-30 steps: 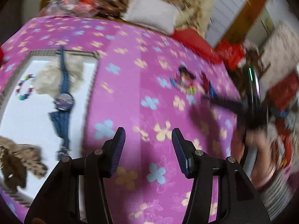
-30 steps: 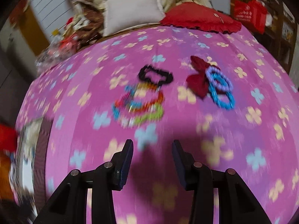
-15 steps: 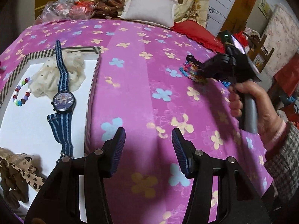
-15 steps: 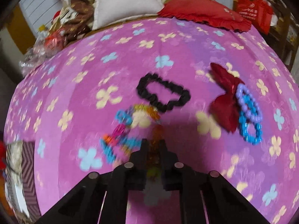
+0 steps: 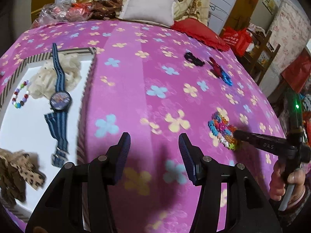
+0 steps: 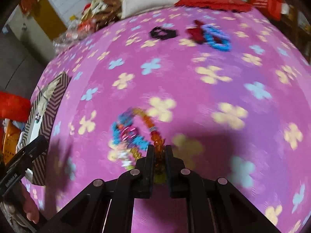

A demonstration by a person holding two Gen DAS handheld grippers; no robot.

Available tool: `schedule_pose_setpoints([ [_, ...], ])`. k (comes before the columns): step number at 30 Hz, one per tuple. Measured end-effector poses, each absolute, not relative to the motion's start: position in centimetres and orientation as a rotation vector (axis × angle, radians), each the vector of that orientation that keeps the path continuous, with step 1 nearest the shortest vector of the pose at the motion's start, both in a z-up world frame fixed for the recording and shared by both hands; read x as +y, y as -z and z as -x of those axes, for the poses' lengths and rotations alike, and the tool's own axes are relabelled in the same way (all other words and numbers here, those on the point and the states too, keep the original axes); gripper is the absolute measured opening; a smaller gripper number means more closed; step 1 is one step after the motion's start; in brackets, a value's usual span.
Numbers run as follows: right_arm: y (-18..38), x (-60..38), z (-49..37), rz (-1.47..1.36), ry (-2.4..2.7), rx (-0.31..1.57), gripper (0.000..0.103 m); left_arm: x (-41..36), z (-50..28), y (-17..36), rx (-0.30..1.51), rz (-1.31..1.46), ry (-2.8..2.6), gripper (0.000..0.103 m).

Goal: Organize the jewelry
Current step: 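Grasp the colorful beaded bracelets with the right gripper and lift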

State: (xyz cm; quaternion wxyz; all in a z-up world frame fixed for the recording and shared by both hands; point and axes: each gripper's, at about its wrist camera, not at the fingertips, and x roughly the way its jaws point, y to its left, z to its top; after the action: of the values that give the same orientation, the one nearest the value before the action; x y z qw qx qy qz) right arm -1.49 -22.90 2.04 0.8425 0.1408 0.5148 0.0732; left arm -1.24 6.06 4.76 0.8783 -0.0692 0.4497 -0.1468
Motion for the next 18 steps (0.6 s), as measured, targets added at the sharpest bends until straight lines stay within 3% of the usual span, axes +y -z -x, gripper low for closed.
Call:
schedule_pose_setpoints([
  [11,-6.5,-27.4,2.6,-0.471,-0.239,0.856,0.009,0.0,3.7,-5.9,0.984,0.058,0.357,0.051],
  [18,-5.0,-30.3,2.7,-0.369,-0.117,0.88,0.009,-6.3,1.7,-4.6,1.033,-0.044,0.4,0.051],
])
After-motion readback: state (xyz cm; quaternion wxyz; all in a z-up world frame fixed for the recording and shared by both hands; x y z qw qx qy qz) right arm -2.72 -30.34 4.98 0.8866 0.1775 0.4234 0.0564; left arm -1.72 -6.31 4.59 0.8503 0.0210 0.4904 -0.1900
